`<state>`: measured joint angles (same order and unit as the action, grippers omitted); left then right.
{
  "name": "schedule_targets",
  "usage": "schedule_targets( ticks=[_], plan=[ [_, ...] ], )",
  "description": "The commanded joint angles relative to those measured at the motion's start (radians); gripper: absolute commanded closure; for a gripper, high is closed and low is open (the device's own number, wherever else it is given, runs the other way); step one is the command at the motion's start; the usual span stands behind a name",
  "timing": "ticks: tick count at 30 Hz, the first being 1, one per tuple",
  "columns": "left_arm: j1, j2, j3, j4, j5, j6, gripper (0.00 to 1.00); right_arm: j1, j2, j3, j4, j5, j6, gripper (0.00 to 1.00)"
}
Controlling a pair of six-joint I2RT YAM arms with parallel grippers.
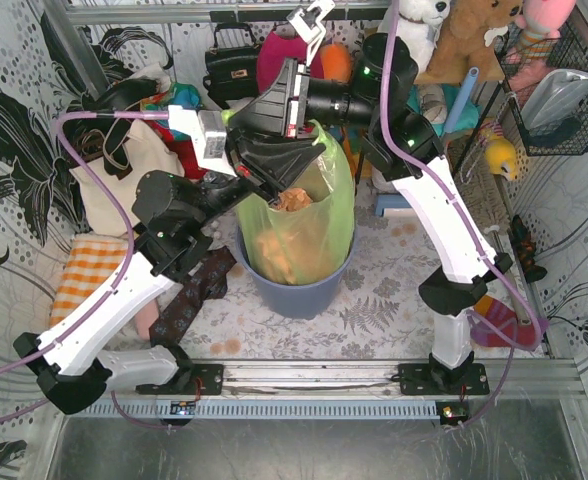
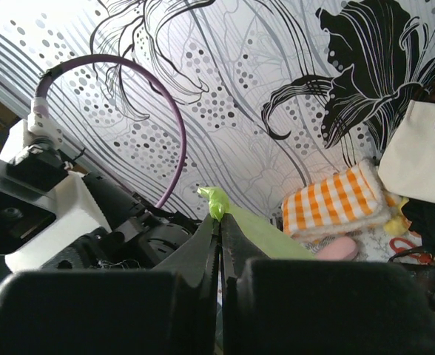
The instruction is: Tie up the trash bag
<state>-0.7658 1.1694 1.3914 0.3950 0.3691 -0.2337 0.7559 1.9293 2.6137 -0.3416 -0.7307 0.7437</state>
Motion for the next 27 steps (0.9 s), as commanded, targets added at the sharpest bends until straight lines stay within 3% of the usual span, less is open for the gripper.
schedule_targets(
  ticks=[1,13,18,27],
  plan=[
    [0.0,0.018,-0.01,0.012,-0.038,0.026,1.0,-0.032,0.015,0.003,0.05,-0.096,0.014,1.0],
    [-0.051,0.132,0.112,-0.266,-0.124,0.14,1.0,-0.056,0.022,0.006,0.086,-0.081,0.041,1.0],
    [-0.148,0.164,0.13,-0.258,-0.35,0.233,1.0,-0.053,0.001,-0.012,0.103,-0.059,0.05,1.0],
    [-0.365,0.253,0.101,0.035,-0.862,0.485,1.0,-0.032,-0.01,-0.018,0.101,-0.034,0.054,1.0]
  ],
)
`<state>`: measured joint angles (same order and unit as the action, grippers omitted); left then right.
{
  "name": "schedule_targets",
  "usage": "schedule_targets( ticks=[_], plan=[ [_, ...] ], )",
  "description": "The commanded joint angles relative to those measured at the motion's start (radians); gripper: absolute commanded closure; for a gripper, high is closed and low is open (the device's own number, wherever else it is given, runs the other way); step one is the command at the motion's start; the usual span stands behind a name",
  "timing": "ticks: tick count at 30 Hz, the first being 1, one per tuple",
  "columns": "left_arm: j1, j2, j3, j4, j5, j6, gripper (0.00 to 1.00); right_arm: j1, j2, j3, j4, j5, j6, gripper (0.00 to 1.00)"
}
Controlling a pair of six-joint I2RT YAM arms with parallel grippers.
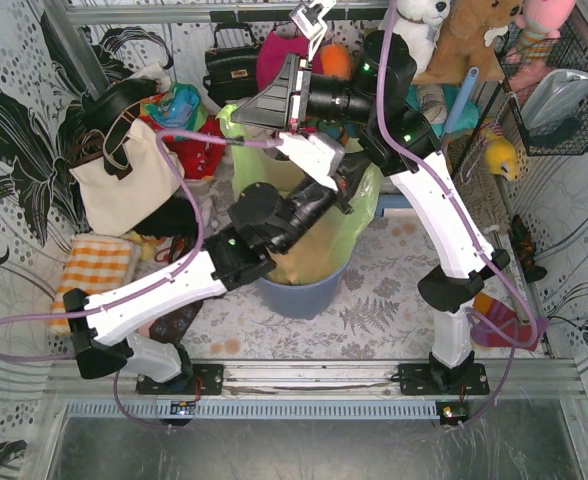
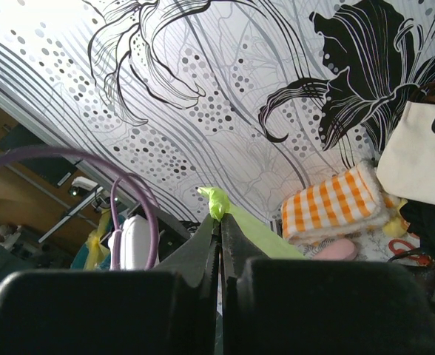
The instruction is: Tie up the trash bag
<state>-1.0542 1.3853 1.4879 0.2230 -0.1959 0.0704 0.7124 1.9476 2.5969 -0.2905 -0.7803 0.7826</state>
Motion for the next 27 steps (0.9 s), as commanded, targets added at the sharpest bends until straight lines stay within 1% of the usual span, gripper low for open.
schedule_targets(
  ticks=[1,3,6,12,16,22,25,27],
  plan=[
    [-0.099,0.062,0.003,0.254,-0.356,0.232,1.0,0.014,-0.03,-0.001,0.049,0.016,0.014,1.0],
    [-0.13,0.094,-0.011,0.371,-0.452,0.319,1.0,0.016,-0.033,-0.001,0.051,0.02,0.014,1.0],
    [-0.146,0.139,-0.025,0.535,-0.538,0.405,1.0,0.018,-0.038,0.001,0.053,0.022,0.015,1.0],
    [-0.156,0.239,0.043,0.807,-0.612,0.59,1.0,0.019,-0.044,0.014,0.06,0.026,0.026,1.0],
    [-0.156,0.308,0.171,0.823,-0.588,0.657,1.0,0.022,-0.041,0.019,0.08,0.022,0.042,1.0],
    [-0.156,0.375,0.327,0.78,-0.545,0.668,1.0,0.028,-0.015,0.064,0.116,0.02,0.083,1.0],
    [-0.159,0.38,0.362,0.759,-0.533,0.664,1.0,0.033,-0.005,0.073,0.135,0.021,0.101,1.0],
    [-0.167,0.366,0.342,0.754,-0.533,0.666,1.0,0.037,-0.004,0.065,0.136,0.018,0.101,1.0]
  ],
)
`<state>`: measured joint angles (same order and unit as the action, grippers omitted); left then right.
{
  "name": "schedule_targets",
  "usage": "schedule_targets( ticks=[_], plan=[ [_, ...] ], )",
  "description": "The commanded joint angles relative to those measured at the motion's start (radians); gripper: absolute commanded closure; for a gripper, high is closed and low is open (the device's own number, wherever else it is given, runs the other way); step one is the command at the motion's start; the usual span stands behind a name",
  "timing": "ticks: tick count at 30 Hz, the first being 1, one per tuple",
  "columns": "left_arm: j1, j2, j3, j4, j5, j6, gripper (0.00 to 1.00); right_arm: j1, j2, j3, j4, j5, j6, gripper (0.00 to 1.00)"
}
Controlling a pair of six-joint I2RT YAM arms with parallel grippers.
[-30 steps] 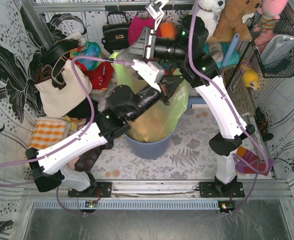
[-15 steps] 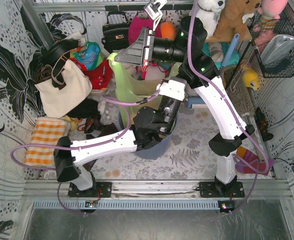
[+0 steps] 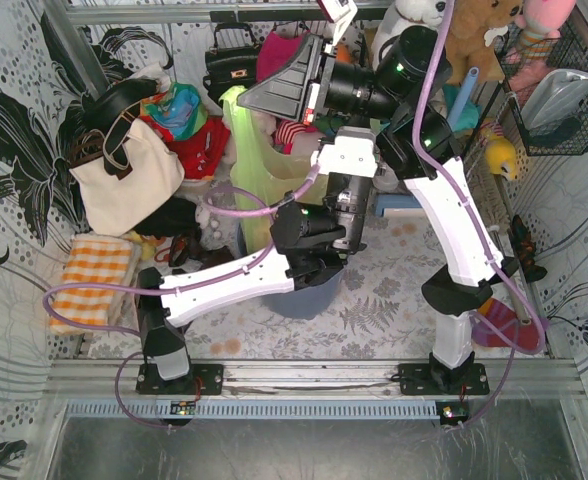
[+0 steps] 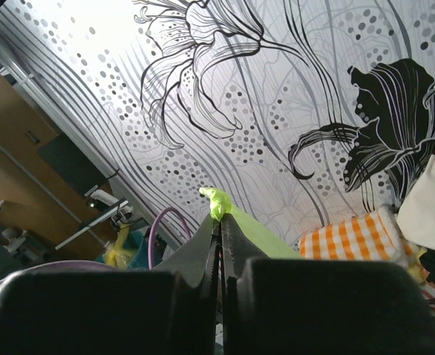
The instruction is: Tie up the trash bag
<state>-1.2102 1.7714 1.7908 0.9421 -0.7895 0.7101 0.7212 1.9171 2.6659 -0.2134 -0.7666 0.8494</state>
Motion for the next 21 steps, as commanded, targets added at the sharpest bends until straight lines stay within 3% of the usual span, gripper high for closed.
schedule_targets(
  ticks=[1,10,21],
  plan=[
    [-0.014,-0.033,0.024,0.037,0.057,0.027,1.0,0.032,0.025,-0.013,0.057,0.005,0.031,1.0],
    [-0.029,-0.25,-0.36,0.029,0.027,-0.153,1.0,0.079,-0.001,-0.126,0.003,0.024,-0.041,1.0],
    [-0.034,-0.623,-0.696,-0.153,0.318,-0.425,1.0,0.067,-0.098,-0.198,-0.164,0.245,-0.244,1.0]
  ],
)
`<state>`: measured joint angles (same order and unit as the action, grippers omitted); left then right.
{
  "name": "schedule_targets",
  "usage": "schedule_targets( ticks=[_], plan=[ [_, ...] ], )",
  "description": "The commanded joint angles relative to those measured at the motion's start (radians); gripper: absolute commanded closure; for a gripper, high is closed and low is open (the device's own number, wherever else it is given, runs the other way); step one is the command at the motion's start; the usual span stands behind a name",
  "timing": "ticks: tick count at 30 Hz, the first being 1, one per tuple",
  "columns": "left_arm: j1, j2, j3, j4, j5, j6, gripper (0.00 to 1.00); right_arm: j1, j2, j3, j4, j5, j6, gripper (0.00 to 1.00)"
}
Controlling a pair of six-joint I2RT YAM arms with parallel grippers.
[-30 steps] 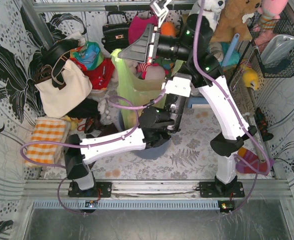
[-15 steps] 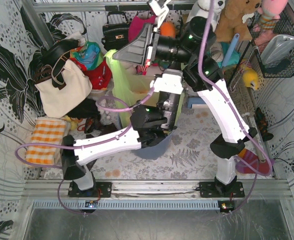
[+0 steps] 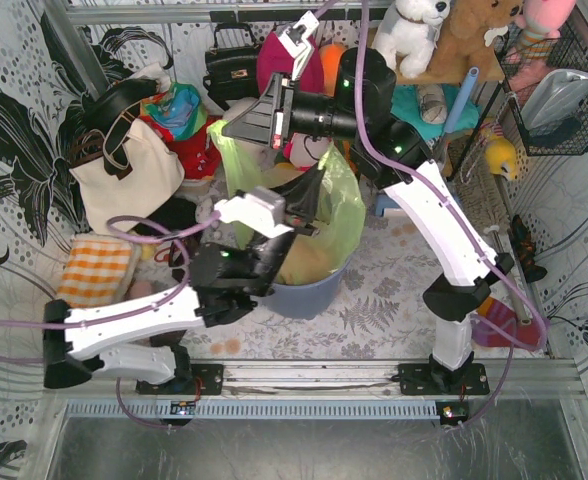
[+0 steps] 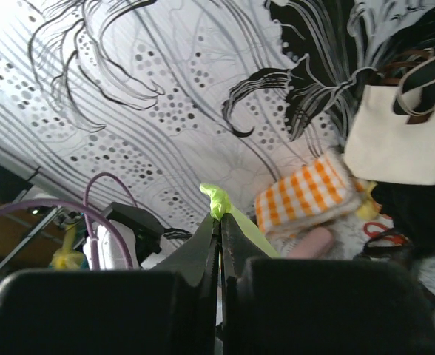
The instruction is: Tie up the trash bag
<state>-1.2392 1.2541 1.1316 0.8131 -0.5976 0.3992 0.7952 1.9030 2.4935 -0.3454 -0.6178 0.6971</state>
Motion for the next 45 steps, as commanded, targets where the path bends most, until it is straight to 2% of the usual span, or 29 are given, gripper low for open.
schedule_targets(
  ticks=[1,6,10,16,22,28,30,34,39,45],
  plan=[
    [-0.006,-0.127,-0.043,-0.046,0.172,-0.124,1.0,-0.007,-0.095,-0.04,-0.031,0.108,-0.1,1.0],
    [-0.005,-0.179,0.016,-0.236,0.376,-0.146,1.0,-0.01,-0.132,-0.065,-0.056,0.158,-0.14,1.0],
    [-0.005,-0.18,0.059,-0.349,0.433,-0.14,1.0,-0.01,-0.19,-0.132,-0.084,0.181,-0.162,1.0],
    [-0.005,-0.223,0.009,-0.341,0.399,-0.132,1.0,-0.025,-0.383,-0.462,0.031,0.228,-0.134,1.0],
    [-0.005,-0.282,-0.067,-0.283,0.32,-0.136,1.0,-0.035,-0.491,-0.67,0.139,0.306,-0.061,1.0],
    [-0.004,-0.308,-0.101,-0.253,0.243,-0.129,1.0,-0.035,-0.619,-0.99,0.475,0.415,0.137,1.0],
    [-0.004,-0.32,-0.116,-0.233,0.227,-0.127,1.0,-0.034,-0.635,-1.051,0.578,0.442,0.197,1.0],
    [-0.003,-0.342,-0.126,-0.22,0.213,-0.119,1.0,-0.034,-0.618,-1.077,0.715,0.431,0.274,1.0],
    [-0.003,-0.362,-0.135,-0.197,0.204,-0.107,1.0,-0.034,-0.536,-0.985,0.815,0.354,0.334,1.0],
    [-0.003,-0.371,-0.145,-0.172,0.15,-0.07,1.0,-0.033,-0.474,-0.941,0.868,0.296,0.405,1.0]
  ],
)
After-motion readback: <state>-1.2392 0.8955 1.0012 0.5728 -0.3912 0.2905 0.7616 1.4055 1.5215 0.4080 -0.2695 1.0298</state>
